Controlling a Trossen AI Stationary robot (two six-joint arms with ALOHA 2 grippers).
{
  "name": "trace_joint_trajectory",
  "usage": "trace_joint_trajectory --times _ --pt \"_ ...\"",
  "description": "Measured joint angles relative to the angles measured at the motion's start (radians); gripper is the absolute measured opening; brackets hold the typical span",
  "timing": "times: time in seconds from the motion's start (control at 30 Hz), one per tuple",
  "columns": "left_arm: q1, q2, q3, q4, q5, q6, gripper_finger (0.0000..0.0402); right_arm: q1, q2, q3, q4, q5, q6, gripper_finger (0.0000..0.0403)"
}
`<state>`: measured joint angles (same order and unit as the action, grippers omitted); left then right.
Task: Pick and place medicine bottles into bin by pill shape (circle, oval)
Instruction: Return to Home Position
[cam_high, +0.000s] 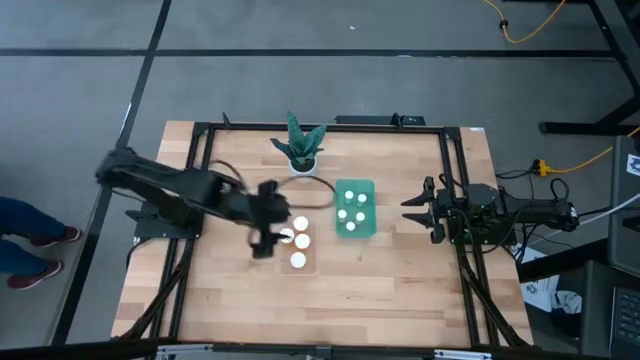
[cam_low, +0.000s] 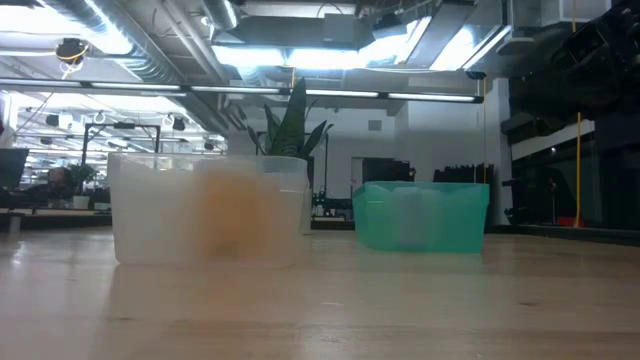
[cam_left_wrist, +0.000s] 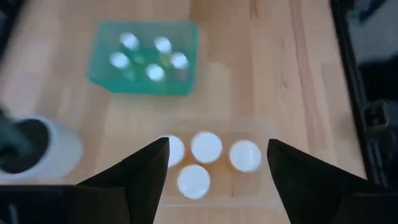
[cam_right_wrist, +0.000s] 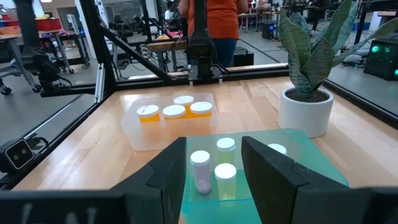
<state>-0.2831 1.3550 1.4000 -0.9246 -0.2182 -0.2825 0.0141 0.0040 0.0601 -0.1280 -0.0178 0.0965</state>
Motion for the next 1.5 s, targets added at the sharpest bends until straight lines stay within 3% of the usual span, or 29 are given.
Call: trace_joint_trajectory --times 0.37,0.73,1.0,1.5 --pt "0.046 -0.551 -0.509 0.360 -0.160 0.018 0.0263 0.000 0.000 0.000 0.000 -0.001 0.000 0.0156" --pt "0.091 -0.920 -0.885 0.622 -0.162 0.094 0.0263 0.000 0.000 0.000 0.000 -0.001 0.000 0.0156" --pt "0.091 -1.021 -1.019 0.711 -0.190 0.157 0.0263 0.000 0.000 0.000 0.000 -0.001 0.000 0.0156" --pt "0.091 -1.058 -1.131 0.784 -0.315 0.160 0.0263 0.000 0.000 0.000 0.000 -0.001 0.000 0.0156"
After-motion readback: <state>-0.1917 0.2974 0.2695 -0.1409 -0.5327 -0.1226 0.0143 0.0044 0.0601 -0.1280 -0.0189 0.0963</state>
